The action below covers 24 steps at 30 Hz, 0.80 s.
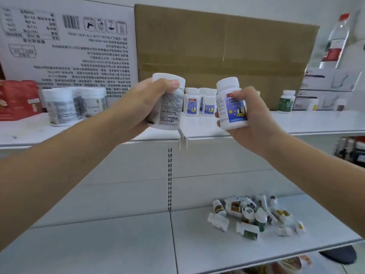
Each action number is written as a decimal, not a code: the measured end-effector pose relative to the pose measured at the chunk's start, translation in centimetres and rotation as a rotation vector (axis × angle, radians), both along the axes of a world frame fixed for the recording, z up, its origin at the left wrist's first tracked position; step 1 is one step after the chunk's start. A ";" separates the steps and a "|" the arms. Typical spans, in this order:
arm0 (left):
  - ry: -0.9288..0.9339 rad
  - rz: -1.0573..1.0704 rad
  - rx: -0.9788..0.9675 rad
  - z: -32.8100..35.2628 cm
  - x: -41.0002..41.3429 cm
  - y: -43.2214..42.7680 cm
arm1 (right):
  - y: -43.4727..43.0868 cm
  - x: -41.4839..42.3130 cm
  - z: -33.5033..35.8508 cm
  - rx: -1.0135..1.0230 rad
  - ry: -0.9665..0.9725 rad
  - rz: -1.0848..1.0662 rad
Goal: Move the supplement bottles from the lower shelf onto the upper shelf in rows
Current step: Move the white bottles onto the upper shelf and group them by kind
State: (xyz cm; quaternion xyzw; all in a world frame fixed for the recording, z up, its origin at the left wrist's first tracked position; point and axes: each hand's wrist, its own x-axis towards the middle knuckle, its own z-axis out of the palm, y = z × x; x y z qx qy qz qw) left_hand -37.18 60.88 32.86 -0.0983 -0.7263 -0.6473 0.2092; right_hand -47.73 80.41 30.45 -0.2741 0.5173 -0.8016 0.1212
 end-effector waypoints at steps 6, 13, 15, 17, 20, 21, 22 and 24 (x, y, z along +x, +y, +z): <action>-0.103 0.050 -0.143 2.2 -5.7 -0.5 | -1.3 -6.3 1.8 0.116 0.093 0.025; -0.179 0.151 -0.216 2.9 -11.5 -0.6 | -1.0 -12.9 3.8 0.367 0.353 -0.020; -0.190 0.220 -0.259 2.7 -12.7 -0.6 | -0.6 -14.8 4.2 0.430 0.433 -0.010; -0.151 0.312 -0.345 2.2 -13.8 -0.6 | -0.1 -16.5 4.4 0.512 0.549 -0.009; -0.060 0.368 -0.422 1.0 -14.6 -0.6 | 0.3 -18.4 3.3 0.571 0.722 -0.013; -0.060 0.358 -0.435 0.6 -14.7 -0.6 | 0.3 -18.8 2.6 0.572 0.770 -0.037; -0.076 0.349 -0.460 0.3 -14.8 -0.7 | 0.3 -19.1 2.0 0.576 0.807 -0.065; -0.116 0.339 -0.538 0.0 -14.8 -1.2 | 0.4 -19.5 1.0 0.574 0.858 -0.119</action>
